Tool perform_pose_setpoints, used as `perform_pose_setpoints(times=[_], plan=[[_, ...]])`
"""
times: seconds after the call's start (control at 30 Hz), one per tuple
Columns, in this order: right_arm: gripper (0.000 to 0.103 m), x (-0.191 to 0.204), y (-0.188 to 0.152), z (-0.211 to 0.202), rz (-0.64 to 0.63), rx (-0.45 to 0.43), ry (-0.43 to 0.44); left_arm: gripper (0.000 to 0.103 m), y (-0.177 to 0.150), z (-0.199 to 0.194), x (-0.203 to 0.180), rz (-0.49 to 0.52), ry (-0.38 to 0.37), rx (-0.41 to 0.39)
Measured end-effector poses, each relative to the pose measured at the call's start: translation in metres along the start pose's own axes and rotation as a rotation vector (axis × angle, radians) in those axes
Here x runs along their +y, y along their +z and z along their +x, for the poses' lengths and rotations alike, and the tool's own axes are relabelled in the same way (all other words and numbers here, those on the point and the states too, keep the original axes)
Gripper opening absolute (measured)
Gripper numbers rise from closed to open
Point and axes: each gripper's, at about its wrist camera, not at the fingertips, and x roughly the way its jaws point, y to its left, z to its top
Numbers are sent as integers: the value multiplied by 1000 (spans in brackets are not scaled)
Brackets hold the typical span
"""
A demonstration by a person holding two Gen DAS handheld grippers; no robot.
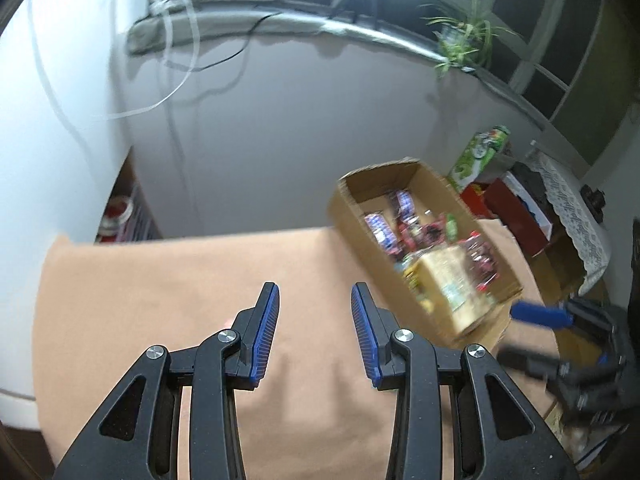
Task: Organize snacks
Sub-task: 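Move both grippers back over the pink candy and dark green candy on the cloth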
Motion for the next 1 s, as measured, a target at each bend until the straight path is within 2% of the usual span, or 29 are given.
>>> perform_pose_setpoints(times=[0.13,0.2,0.33,0.73,0.87,1.0], plan=[[57,8,-20,26,23,53,14,36,-17,2,17,-45,15,31],[50,10,-25,40,40,73,20,36,-27,4,25,-75,17,42],[45,9,-33,63,47,104,-11,36,-44,8,34,-113,20,70],[44,17,-30,95,65,86,-148,36,-60,29,59,-166,22,114],[43,21,-29,90,121,68,-121,36,-64,32,64,-176,11,118],[43,26,-37,88,155,56,-152,36,-68,33,71,-186,-20,106]])
